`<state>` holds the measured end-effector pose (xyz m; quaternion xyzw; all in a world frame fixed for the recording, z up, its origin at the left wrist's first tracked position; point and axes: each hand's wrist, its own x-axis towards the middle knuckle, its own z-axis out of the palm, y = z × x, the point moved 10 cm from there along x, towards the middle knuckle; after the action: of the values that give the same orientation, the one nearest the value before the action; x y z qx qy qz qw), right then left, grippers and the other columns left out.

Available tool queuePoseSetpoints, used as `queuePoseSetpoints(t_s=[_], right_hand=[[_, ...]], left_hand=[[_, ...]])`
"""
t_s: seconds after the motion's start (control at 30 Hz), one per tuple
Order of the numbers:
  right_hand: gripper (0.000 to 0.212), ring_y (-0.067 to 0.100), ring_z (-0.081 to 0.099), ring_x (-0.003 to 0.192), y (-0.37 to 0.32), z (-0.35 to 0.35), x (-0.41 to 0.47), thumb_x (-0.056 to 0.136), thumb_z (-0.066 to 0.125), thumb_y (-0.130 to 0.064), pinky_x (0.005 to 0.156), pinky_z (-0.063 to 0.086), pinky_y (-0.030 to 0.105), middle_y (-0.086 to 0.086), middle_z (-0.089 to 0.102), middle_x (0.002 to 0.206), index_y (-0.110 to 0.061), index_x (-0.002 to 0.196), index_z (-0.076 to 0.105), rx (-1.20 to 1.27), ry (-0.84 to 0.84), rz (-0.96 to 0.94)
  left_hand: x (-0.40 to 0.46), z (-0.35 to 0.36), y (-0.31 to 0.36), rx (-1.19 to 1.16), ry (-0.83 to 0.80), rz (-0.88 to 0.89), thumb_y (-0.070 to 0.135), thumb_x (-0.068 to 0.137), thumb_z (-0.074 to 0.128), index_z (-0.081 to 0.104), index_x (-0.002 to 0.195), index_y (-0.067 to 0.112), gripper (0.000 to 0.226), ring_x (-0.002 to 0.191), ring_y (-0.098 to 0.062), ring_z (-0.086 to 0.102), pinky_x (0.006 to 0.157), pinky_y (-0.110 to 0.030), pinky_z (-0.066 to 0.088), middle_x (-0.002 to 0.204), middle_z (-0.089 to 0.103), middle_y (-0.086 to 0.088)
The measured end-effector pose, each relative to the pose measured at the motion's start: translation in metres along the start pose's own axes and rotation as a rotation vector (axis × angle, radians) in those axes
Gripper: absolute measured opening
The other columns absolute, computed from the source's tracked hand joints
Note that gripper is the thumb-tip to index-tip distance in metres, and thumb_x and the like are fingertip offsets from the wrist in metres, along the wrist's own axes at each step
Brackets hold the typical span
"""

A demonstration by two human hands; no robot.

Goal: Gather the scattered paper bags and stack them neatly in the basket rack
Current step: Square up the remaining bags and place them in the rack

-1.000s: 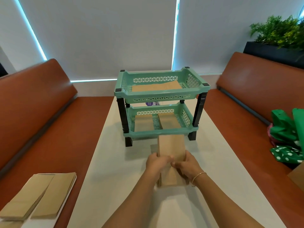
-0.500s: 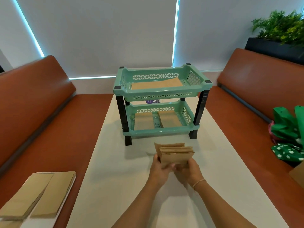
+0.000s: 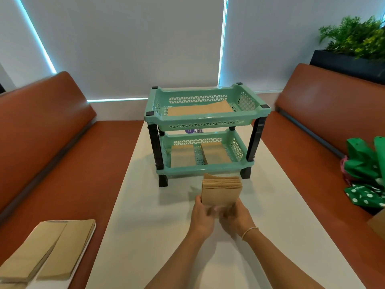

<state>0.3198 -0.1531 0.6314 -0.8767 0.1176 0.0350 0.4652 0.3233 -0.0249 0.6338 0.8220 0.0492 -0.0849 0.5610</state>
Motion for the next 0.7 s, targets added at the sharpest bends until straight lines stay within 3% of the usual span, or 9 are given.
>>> queuePoseSetpoints(t_s=[0.1, 0.23, 0.33, 0.43, 0.53, 0.6, 0.7], right_hand=[[0.043, 0.013, 0.050, 0.094, -0.010, -0.002, 0.002, 0.086, 0.057, -0.004, 0.079, 0.041, 0.022, 0.007, 0.058, 0.112, -0.010, 0.127, 0.044, 0.048, -0.074, -0.025], [0.047, 0.012, 0.056, 0.085, -0.036, -0.018, 0.013, 0.084, 0.059, 0.001, 0.068, 0.052, 0.023, -0.005, 0.058, 0.099, -0.020, 0.121, 0.042, 0.232, -0.097, -0.062], [0.050, 0.008, 0.057, 0.080, -0.063, -0.037, 0.029, 0.083, 0.055, 0.005, 0.068, 0.051, 0.021, -0.009, 0.058, 0.093, -0.027, 0.120, 0.043, 0.255, -0.053, -0.101], [0.031, 0.020, 0.058, 0.083, -0.085, -0.056, 0.055, 0.081, 0.055, 0.001, 0.074, 0.052, 0.030, 0.004, 0.064, 0.094, -0.015, 0.108, 0.054, 0.154, 0.021, -0.091], [0.009, 0.023, 0.054, 0.079, -0.101, -0.065, 0.085, 0.082, 0.054, -0.004, 0.062, 0.046, 0.025, 0.002, 0.058, 0.075, -0.013, 0.085, 0.054, -0.002, 0.034, -0.053], [0.008, 0.028, 0.058, 0.085, -0.104, -0.068, 0.108, 0.084, 0.053, -0.007, 0.071, 0.048, 0.028, 0.010, 0.062, 0.084, -0.012, 0.078, 0.054, -0.105, 0.019, 0.000], [0.006, 0.031, 0.061, 0.099, -0.101, -0.069, 0.142, 0.086, 0.052, -0.010, 0.089, 0.050, 0.035, 0.016, 0.066, 0.105, -0.010, 0.081, 0.056, -0.180, -0.024, 0.070]], left_hand=[[0.001, -0.005, 0.005, 0.058, 0.023, -0.009, 0.016, 0.094, 0.053, 0.034, 0.134, 0.011, 0.044, 0.116, -0.021, 0.051, 0.087, -0.019, 0.038, 0.132, 0.050, -0.007], [0.010, -0.020, 0.035, 0.060, 0.095, 0.004, 0.016, 0.095, 0.051, 0.040, 0.130, 0.010, 0.037, 0.099, -0.015, 0.051, 0.075, -0.018, 0.037, 0.126, 0.054, -0.007], [0.028, -0.032, 0.062, 0.081, 0.148, -0.034, 0.023, 0.092, 0.056, 0.046, 0.128, 0.011, 0.040, 0.106, -0.020, 0.054, 0.074, -0.022, 0.036, 0.124, 0.057, -0.005], [0.053, -0.040, 0.084, 0.136, 0.161, -0.058, 0.030, 0.088, 0.061, 0.056, 0.122, 0.009, 0.040, 0.110, -0.025, 0.056, 0.083, -0.028, 0.043, 0.121, 0.061, -0.008], [0.084, -0.039, 0.100, 0.258, 0.106, -0.097, 0.032, 0.091, 0.056, 0.060, 0.118, 0.009, 0.036, 0.106, -0.025, 0.058, 0.085, -0.028, 0.045, 0.119, 0.062, -0.009], [0.106, -0.035, 0.106, 0.313, 0.047, -0.141, 0.033, 0.092, 0.054, 0.060, 0.117, 0.010, 0.035, 0.102, -0.022, 0.059, 0.083, -0.027, 0.046, 0.120, 0.062, -0.008], [0.137, -0.032, 0.111, 0.384, 0.013, -0.154, 0.032, 0.092, 0.055, 0.059, 0.119, 0.006, 0.038, 0.113, -0.026, 0.058, 0.091, -0.028, 0.046, 0.126, 0.060, -0.011]])
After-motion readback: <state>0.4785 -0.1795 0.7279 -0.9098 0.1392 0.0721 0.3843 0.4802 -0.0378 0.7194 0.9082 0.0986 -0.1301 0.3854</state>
